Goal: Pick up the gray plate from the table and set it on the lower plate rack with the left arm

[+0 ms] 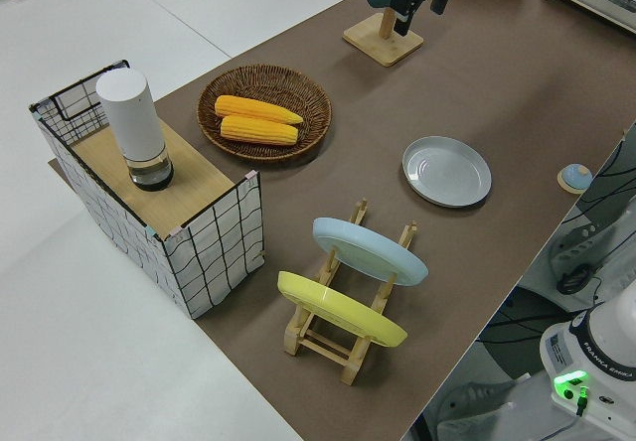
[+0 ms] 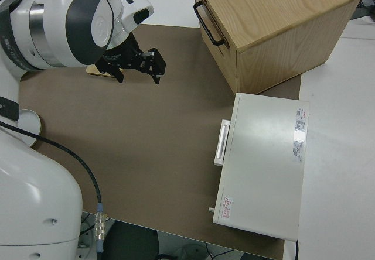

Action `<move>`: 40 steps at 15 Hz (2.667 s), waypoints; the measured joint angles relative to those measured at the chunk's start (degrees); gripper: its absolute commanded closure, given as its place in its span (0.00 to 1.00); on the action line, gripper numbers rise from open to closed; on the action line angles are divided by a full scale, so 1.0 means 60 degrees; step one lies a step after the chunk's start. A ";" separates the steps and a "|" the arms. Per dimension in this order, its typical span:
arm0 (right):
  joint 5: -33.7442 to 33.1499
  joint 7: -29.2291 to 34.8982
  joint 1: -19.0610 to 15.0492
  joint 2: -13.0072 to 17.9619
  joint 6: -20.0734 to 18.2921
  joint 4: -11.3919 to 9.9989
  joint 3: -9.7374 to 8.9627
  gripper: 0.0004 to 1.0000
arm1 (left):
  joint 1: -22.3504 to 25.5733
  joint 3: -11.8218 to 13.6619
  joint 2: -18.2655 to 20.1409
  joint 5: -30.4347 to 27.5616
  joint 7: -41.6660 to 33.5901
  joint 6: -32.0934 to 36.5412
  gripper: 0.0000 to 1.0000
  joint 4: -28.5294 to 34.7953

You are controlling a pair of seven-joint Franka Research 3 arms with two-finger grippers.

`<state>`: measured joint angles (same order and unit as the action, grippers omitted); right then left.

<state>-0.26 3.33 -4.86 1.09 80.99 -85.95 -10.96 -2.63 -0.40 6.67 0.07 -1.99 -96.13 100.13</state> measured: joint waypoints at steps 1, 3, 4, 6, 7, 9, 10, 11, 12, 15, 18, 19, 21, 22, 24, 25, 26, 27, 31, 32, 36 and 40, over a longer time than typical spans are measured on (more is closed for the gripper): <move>0.0000 0.0000 0.0000 0.0000 0.0000 0.0000 0.0000 0.01 | 0.0000 0.0003 0.0000 0.0002 0.0000 0.0021 0.01 -0.0001; 0.0000 0.0000 0.0000 0.0000 0.0000 0.0000 0.0000 0.01 | 0.0013 0.0107 0.0004 0.0001 0.0008 0.0021 0.01 0.0000; 0.0000 0.0000 0.0000 0.0000 0.0000 0.0000 0.0000 0.01 | 0.0027 0.0178 0.0005 0.0001 0.0006 0.0021 0.01 0.0000; 0.0000 0.0000 0.0000 0.0000 0.0000 0.0000 0.0000 0.01 | 0.0037 0.0248 0.0005 0.0001 0.0004 0.0021 0.01 0.0007; 0.0000 0.0000 0.0000 0.0000 0.0000 0.0000 0.0000 0.01 | 0.0038 0.0251 0.0005 0.0001 0.0004 0.0021 0.01 0.0018; 0.0000 0.0000 0.0000 0.0000 0.0000 0.0000 0.0000 0.01 | 0.0038 0.0243 0.0005 0.0001 0.0004 0.0021 0.01 0.0077; 0.0000 0.0000 0.0000 0.0000 0.0000 0.0000 0.0000 0.01 | 0.0038 0.0240 0.0004 0.0001 0.0004 0.0021 0.01 0.0112; 0.0000 0.0000 0.0000 0.0000 0.0000 0.0000 0.0000 0.01 | 0.0038 0.0239 0.0004 0.0001 0.0004 0.0021 0.01 0.0129; 0.0000 0.0000 0.0000 0.0000 0.0000 0.0000 0.0000 0.01 | 0.0038 0.0239 0.0005 0.0001 0.0004 0.0021 0.01 0.0132; 0.0000 0.0000 0.0000 0.0000 0.0000 0.0000 0.0000 0.01 | 0.0038 0.0239 0.0005 0.0001 0.0004 0.0021 0.01 0.0138; 0.0000 0.0000 0.0000 0.0000 0.0000 0.0000 0.0000 0.01 | 0.0038 0.0239 0.0005 0.0001 0.0004 0.0021 0.01 0.0142; 0.0000 0.0000 0.0000 0.0000 0.0000 0.0000 0.0000 0.01 | 0.0038 0.0239 0.0005 0.0001 0.0004 0.0021 0.01 0.0144; 0.0000 0.0000 0.0000 0.0000 0.0000 0.0000 0.0000 0.01 | 0.0038 0.0239 0.0006 0.0000 0.0004 0.0021 0.01 0.0198; 0.0000 0.0000 0.0000 0.0000 0.0000 0.0000 0.0000 0.01 | 0.0038 0.0239 0.0009 0.0000 0.0004 0.0014 0.01 0.0271; 0.0000 0.0000 0.0000 0.0000 0.0000 0.0000 0.0000 0.01 | 0.0038 0.0239 0.0043 -0.0015 0.0017 -0.0163 0.01 0.0557; 0.0000 0.0000 0.0000 0.0000 0.0000 0.0000 0.0000 0.01 | 0.0038 0.0239 0.0160 -0.0028 0.0025 -0.0511 0.01 0.0996; 0.0000 0.0000 0.0000 0.0000 0.0000 0.0000 0.0000 0.01 | 0.0038 0.0239 0.0262 -0.0031 0.0030 -0.0752 0.01 0.1272; 0.0000 0.0000 0.0000 0.0000 0.0000 0.0000 0.0000 0.01 | 0.0038 0.0239 0.0428 -0.0045 0.0035 -0.1076 0.01 0.1685; 0.0000 0.0000 0.0000 0.0000 0.0000 0.0000 0.0000 0.01 | 0.0038 0.0239 0.1153 -0.0138 0.0052 -0.2029 0.01 0.3354; 0.0000 0.0000 0.0000 0.0000 0.0000 0.0000 0.0000 0.01 | 0.0037 0.0239 0.1237 -0.0143 0.0052 -0.2196 0.01 0.3594; 0.0000 0.0000 0.0000 0.0000 0.0000 0.0000 0.0000 0.01 | 0.0026 0.0201 0.1435 -0.0151 0.0053 -0.3072 0.01 0.4598; 0.0000 0.0000 0.0000 0.0000 0.0000 0.0000 0.0000 0.01 | 0.0017 0.0178 0.1746 -0.0165 0.0053 -0.4014 0.01 0.5758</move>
<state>-0.25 3.33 -4.86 1.09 80.99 -85.95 -10.96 -2.53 0.67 17.15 -0.92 -1.67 -120.22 134.68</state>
